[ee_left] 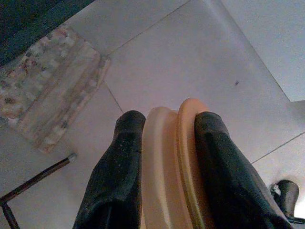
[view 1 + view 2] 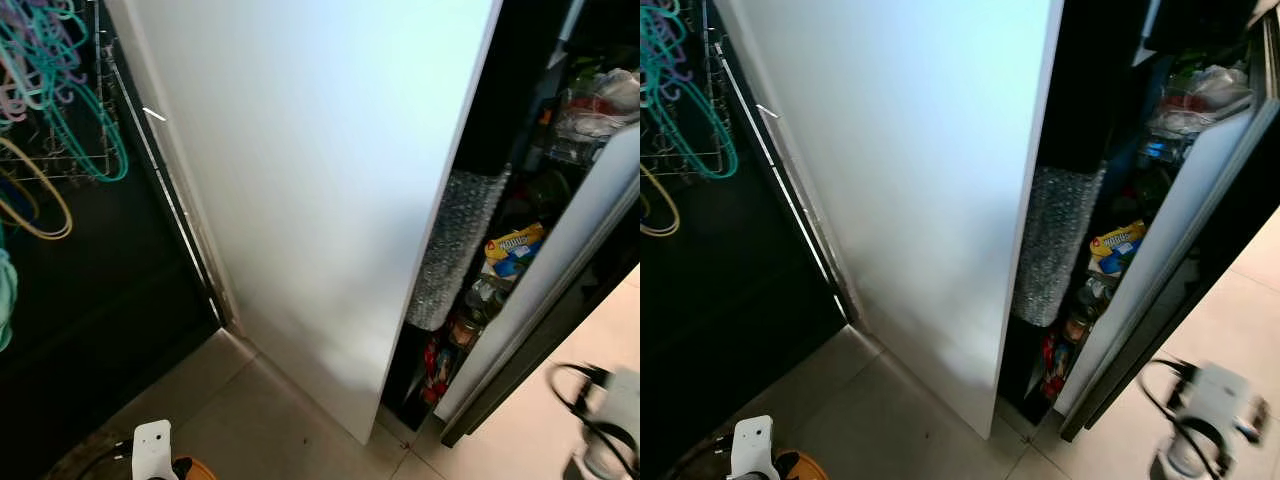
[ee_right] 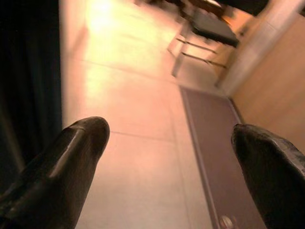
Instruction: Restocking fridge
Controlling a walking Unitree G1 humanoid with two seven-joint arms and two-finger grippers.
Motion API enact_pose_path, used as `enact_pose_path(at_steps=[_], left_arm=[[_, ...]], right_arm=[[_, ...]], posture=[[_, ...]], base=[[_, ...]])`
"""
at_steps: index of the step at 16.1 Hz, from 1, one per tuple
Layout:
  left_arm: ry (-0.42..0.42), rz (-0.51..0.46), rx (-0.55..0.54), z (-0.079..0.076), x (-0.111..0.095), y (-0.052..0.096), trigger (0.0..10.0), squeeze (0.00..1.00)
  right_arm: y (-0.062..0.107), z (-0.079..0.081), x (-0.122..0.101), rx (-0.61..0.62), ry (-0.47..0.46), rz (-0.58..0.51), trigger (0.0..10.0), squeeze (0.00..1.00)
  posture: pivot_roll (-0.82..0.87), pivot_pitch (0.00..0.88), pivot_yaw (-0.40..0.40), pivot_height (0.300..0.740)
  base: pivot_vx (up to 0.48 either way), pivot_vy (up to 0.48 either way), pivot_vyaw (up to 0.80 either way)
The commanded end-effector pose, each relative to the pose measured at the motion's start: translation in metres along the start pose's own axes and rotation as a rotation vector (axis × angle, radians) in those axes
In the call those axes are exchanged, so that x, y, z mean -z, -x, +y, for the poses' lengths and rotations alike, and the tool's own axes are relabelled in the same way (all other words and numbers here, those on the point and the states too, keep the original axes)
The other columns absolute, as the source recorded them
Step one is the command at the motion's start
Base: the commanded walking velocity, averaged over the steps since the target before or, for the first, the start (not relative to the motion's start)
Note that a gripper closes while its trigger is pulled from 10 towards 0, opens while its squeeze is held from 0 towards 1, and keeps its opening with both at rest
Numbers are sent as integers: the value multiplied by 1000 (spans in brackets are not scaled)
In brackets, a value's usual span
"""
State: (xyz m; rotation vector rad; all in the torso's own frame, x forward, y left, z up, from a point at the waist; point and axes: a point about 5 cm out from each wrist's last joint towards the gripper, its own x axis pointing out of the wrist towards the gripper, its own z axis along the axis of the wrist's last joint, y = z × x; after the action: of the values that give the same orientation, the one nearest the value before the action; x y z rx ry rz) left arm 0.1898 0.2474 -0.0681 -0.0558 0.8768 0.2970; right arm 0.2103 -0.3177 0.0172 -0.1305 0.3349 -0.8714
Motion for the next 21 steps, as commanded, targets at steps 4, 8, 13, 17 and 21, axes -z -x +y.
enact_pose_path(at_steps=[4,8,13,17,21], left_arm=[[-13,27,3,1,7,1,10000,0],[-8,27,3,0,9,2,10000,0],[-9,29,4,-1,11,2,10000,0],[-2,24,-1,-1,9,1,10000,0],[6,16,-13,1,5,1,10000,0]], right_arm=[[5,36,-3,-254,-18,49,10000,0],[12,73,-23,-475,-34,48,10000,0],[7,95,-49,-656,-5,-10,10000,0],[-11,91,-68,-646,28,-40,10000,0],[-32,73,-99,-570,22,-121,10000,0]], posture=[[-36,0,-2,740],[-38,0,-9,740],[-41,0,-11,740],[-48,0,-1,740],[-45,0,4,740]], base=[[0,0,0],[0,0,0],[0,0,0],[0,0,0],[0,0,0]])
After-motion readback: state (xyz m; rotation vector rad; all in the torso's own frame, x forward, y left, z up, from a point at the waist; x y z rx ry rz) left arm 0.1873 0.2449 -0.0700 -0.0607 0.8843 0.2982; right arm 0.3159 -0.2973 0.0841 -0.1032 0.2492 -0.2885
